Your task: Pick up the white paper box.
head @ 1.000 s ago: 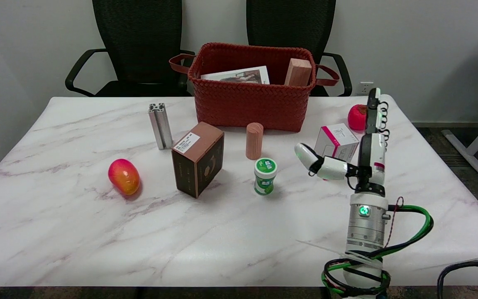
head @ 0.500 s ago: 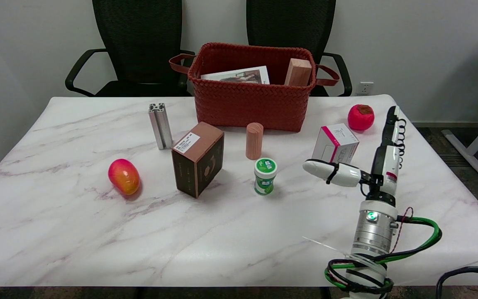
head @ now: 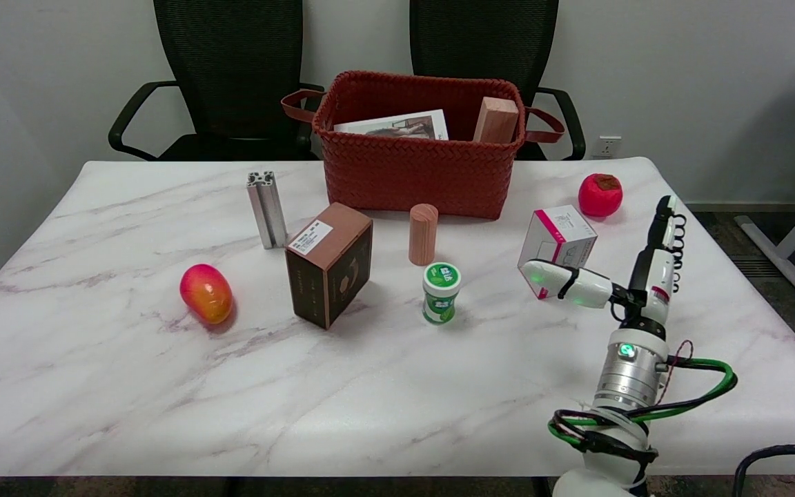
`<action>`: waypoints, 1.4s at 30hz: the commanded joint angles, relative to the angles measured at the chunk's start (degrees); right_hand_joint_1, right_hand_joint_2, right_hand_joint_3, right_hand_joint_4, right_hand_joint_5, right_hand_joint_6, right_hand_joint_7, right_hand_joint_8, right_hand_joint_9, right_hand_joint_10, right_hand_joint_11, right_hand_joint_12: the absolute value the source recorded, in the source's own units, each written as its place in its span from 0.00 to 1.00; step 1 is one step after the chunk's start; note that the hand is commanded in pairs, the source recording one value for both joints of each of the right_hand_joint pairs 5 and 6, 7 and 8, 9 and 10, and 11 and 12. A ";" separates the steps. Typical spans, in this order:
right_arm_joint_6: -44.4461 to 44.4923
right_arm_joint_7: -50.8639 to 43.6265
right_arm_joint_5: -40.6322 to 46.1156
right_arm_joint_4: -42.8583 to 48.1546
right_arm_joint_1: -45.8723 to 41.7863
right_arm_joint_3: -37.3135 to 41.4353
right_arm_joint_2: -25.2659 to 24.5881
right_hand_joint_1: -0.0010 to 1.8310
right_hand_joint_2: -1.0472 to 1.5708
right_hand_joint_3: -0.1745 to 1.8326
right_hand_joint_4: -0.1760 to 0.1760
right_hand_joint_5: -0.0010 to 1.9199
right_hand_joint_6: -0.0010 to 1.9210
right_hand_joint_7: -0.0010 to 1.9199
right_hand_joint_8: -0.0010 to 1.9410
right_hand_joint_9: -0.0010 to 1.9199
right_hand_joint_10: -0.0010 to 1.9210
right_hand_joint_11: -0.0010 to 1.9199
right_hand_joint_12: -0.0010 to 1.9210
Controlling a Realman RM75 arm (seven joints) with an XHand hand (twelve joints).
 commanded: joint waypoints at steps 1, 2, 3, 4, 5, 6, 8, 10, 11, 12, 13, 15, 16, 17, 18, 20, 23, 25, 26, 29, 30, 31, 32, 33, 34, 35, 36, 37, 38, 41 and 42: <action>-9.73 0.48 7.80 -1.00 1.03 8.35 -0.68 0.51 0.40 0.08 0.50 0.00 0.00 0.00 0.00 0.00 0.00 0.00 0.00; -9.72 1.48 8.18 -1.07 1.49 8.35 -0.84 0.50 0.42 0.07 0.50 0.00 0.00 0.00 0.00 0.00 0.00 0.00 0.00; -9.65 2.23 8.32 -1.11 1.81 8.35 -1.01 0.50 0.43 0.05 0.50 0.00 0.00 0.00 0.00 0.00 0.00 0.00 0.00; -9.54 3.77 8.29 -1.69 2.34 8.33 -1.35 0.50 0.44 0.03 0.50 0.00 0.00 0.00 0.00 0.00 0.00 0.00 0.00; -9.32 4.90 8.08 -2.13 2.83 8.26 -1.63 0.50 0.45 0.02 0.50 0.00 0.00 0.00 0.00 0.00 0.00 0.00 0.00; -9.17 5.55 8.01 -2.53 3.00 8.18 -1.72 0.50 0.45 0.01 0.50 0.00 0.00 0.00 0.00 0.01 0.01 0.00 0.00; -8.93 7.58 7.88 -3.52 3.57 7.93 -2.16 0.50 0.46 0.00 0.50 0.00 0.00 0.00 0.00 0.02 0.02 0.00 0.00; -9.28 9.15 7.69 -4.38 4.03 7.71 -2.61 0.50 0.47 0.00 0.50 0.00 0.00 0.00 0.00 0.02 0.02 0.00 0.00; -9.46 9.46 7.69 -4.56 4.14 7.69 -2.77 0.50 0.47 0.00 0.50 0.00 0.00 0.00 0.00 0.02 0.02 0.00 0.00; -9.83 9.83 7.69 -4.94 4.47 7.52 -3.00 0.50 0.47 0.00 0.50 0.00 0.00 0.00 0.00 0.02 0.02 0.00 0.00; -10.05 9.90 7.69 -5.24 4.92 7.30 -3.15 0.50 0.47 0.00 0.50 0.00 0.00 0.00 0.00 0.02 0.02 0.00 0.00; -10.37 9.90 7.77 -5.88 5.81 6.73 -3.47 0.50 0.48 0.00 0.50 0.00 0.00 0.00 0.00 0.02 0.02 0.00 0.00; -10.46 10.00 7.94 -6.28 6.45 6.33 -3.55 0.50 0.48 0.00 0.50 0.00 0.00 0.00 0.00 0.02 0.02 0.00 0.00; -10.65 10.28 8.17 -6.58 6.88 6.07 -3.64 0.50 0.48 0.00 0.50 0.00 0.00 0.00 0.00 0.02 0.02 0.00 0.00; -11.09 10.93 8.25 -7.26 7.46 5.74 -3.81 0.50 0.48 0.00 0.50 0.00 0.00 0.00 0.00 0.02 0.02 0.00 0.00; -12.04 12.22 8.25 -8.50 8.06 5.38 -4.04 0.50 0.48 0.00 0.50 0.00 0.00 0.00 0.00 0.02 0.02 0.00 0.00; -14.00 13.74 8.25 -10.40 9.08 5.31 -4.53 0.48 0.48 0.00 0.50 0.00 0.00 0.00 0.00 0.02 0.02 0.00 0.00; -14.71 13.66 8.25 -11.31 9.46 5.31 -4.90 0.48 0.48 0.00 0.50 0.00 0.00 0.00 0.00 0.02 0.02 0.00 0.00; -14.98 13.63 8.25 -11.40 9.52 5.31 -4.90 0.48 0.48 0.00 0.50 0.00 0.00 0.00 0.00 0.02 0.02 0.00 0.00; -16.01 13.40 8.42 -11.63 9.19 5.31 -4.90 0.48 0.48 0.00 0.50 0.00 0.00 0.00 0.00 0.02 0.02 0.00 0.00; -16.28 13.34 8.50 -11.70 9.03 5.31 -4.90 0.48 0.48 0.00 0.50 0.00 0.00 0.00 0.00 0.02 0.02 0.00 0.00; -16.29 13.33 8.59 -11.70 8.89 5.31 -4.90 0.49 0.48 0.00 0.50 0.00 0.00 0.00 0.00 0.02 0.02 0.00 0.00; -16.36 13.33 9.06 -11.78 8.73 5.31 -4.90 0.50 0.48 0.00 0.50 0.00 0.00 0.00 0.00 0.01 0.01 0.00 0.00; -16.36 13.33 9.30 -11.86 8.65 5.31 -4.90 0.50 0.48 0.00 0.50 0.00 0.00 0.00 0.00 0.01 0.01 0.00 0.00; -16.35 13.32 9.45 -11.98 8.58 5.31 -4.90 0.50 0.48 0.00 0.50 0.00 0.00 0.00 0.00 0.01 0.01 0.00 0.00; -16.28 13.24 9.54 -12.21 8.58 5.32 -4.90 0.50 0.48 0.00 0.50 0.00 0.00 0.00 0.00 0.00 0.00 0.00 0.00; -16.27 13.17 9.60 -12.35 8.58 5.40 -4.90 0.52 0.48 0.00 0.50 0.00 0.00 0.00 0.00 0.00 0.00 0.00 0.00; -16.17 13.13 9.60 -12.46 8.58 5.50 -4.90 0.53 0.48 0.01 0.50 0.00 0.00 0.00 0.00 0.00 0.00 0.00 0.00; -16.03 12.87 9.60 -12.59 8.58 5.64 -4.90 0.54 0.48 0.03 0.50 0.00 0.00 0.00 0.00 0.00 0.00 0.00 0.00; -15.64 10.17 9.96 -12.65 8.50 6.20 -4.90 0.58 0.49 0.08 0.50 0.00 0.00 0.00 0.00 0.00 0.00 0.00 0.00; -15.64 9.33 10.57 -12.50 8.50 6.43 -4.90 0.59 0.49 0.10 0.50 0.00 0.00 0.00 0.00 0.00 0.00 0.00 0.00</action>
